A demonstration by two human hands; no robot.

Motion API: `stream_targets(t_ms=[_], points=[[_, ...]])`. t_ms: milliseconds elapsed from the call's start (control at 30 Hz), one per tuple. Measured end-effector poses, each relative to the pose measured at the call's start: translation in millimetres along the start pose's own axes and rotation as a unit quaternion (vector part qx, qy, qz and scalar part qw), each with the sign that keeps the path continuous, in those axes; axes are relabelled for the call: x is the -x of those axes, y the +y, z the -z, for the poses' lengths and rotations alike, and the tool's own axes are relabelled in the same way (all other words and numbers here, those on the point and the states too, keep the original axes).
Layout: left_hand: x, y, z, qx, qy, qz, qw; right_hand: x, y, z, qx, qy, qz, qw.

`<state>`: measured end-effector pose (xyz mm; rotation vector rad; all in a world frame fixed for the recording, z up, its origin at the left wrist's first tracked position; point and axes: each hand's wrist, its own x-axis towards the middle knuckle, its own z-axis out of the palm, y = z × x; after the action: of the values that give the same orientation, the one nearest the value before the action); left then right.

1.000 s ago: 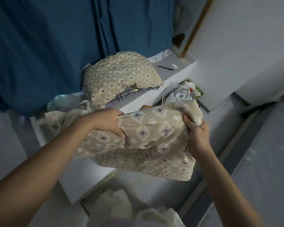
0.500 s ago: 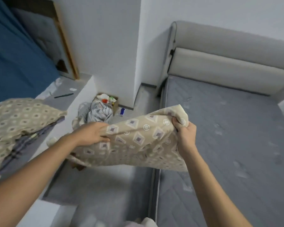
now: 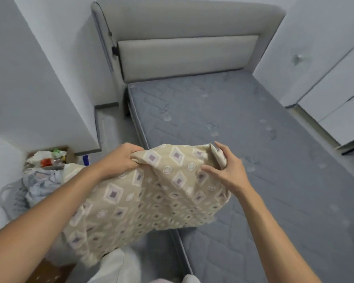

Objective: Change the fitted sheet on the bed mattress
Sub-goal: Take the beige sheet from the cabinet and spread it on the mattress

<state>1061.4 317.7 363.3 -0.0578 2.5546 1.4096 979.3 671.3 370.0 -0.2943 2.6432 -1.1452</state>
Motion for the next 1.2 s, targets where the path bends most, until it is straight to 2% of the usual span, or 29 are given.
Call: stream_targets(t_ms=[133, 233, 333, 433, 500, 567, 667, 767, 867, 933, 967, 1033, 1100, 1200], points=[[-58.9, -8.2, 19.0, 0.005, -0.103, -0.033, 0.994, -31.1, -18.6, -26.6, 0.113, -0.047, -0.061, 0.991], [-97.5, -11.1, 27.1, -0.014, -0.148, -0.059, 0.987, -51.6, -24.0, -47.5, 0.17, -0.069, -0.1, 0.978], [-139.4, -6.8, 36.7, -0.035, -0.189, -0.079, 0.978, -55.2, -14.8, -64.7, 0.133, -0.051, -0.114, 0.983], [-193.1, 6.7, 46.3, -0.132, -0.22, -0.125, 0.959, -58.5, -1.5, -64.4, 0.07, -0.014, -0.111, 0.991], [-228.5, 18.2, 48.0, -0.232, -0.249, -0.141, 0.93, -66.4, 9.7, -59.0, 0.033, -0.007, -0.121, 0.992], [-261.5, 29.9, 46.9, -0.331, -0.295, -0.127, 0.887, -80.2, 19.4, -51.8, 0.009, -0.007, -0.124, 0.992], [-308.6, 39.1, 47.5, -0.452, -0.351, -0.054, 0.818, -113.1, 26.1, -39.1, -0.019, 0.01, -0.134, 0.991], [-352.2, 29.6, 51.4, -0.502, -0.362, -0.006, 0.785, -144.1, 21.0, -32.4, -0.04, 0.028, -0.139, 0.989], [-389.6, 18.1, 62.2, -0.525, -0.327, -0.08, 0.782, -168.4, 22.4, -29.3, -0.075, 0.052, -0.155, 0.984], [-410.6, 11.3, 72.5, -0.486, -0.296, -0.17, 0.805, -182.7, 24.1, -26.5, -0.119, 0.072, -0.172, 0.975], [-423.1, 4.6, 77.6, -0.446, -0.3, -0.19, 0.822, -190.7, 24.7, -25.0, -0.145, 0.085, -0.179, 0.969], [-447.5, -5.2, 87.2, -0.36, -0.354, -0.202, 0.839, -209.3, 20.4, -21.2, -0.188, 0.108, -0.2, 0.955], [-475.5, -14.6, 95.6, -0.298, -0.414, -0.193, 0.839, -233.2, 12.3, -18.6, -0.214, 0.128, -0.221, 0.943], [-527.2, -28.4, 110.5, -0.235, -0.441, -0.19, 0.845, -280.2, 1.9, -21.8, -0.235, 0.137, -0.254, 0.928]])
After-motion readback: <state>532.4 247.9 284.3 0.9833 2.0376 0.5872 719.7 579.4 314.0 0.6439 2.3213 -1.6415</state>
